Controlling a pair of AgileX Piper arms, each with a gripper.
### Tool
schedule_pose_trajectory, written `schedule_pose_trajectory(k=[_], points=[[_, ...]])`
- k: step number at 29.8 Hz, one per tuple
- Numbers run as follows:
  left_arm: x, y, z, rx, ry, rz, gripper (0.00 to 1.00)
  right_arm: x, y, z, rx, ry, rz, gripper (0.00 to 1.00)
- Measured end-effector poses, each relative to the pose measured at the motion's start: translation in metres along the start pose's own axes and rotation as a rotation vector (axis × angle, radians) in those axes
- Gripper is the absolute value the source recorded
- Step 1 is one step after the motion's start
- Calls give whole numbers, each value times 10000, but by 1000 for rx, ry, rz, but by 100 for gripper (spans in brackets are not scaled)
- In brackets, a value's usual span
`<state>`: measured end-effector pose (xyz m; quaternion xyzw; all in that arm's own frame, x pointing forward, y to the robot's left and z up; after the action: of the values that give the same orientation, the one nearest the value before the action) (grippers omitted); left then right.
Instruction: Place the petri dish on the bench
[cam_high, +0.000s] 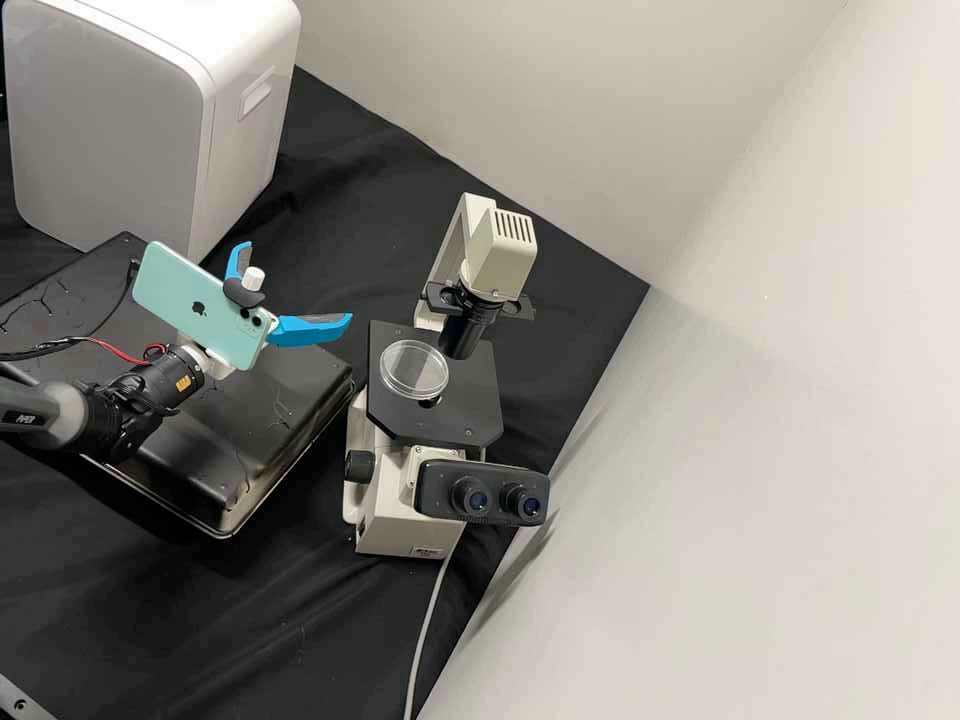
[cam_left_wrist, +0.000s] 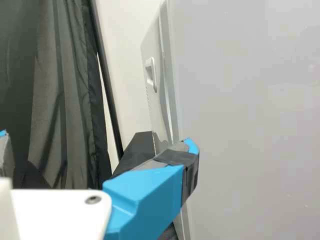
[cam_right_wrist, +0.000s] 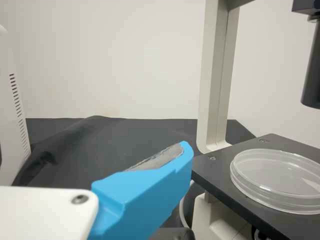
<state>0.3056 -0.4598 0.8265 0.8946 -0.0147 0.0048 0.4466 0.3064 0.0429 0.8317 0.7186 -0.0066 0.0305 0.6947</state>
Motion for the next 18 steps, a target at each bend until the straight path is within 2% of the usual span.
schedule_pose_trajectory(k=[14,18], points=[[-7,-10,4,0,-1,-4,100,0,0,0,0,0,0,100],[-98,-64,18,-2,-4,-24,100,0,0,0,0,0,0,100]])
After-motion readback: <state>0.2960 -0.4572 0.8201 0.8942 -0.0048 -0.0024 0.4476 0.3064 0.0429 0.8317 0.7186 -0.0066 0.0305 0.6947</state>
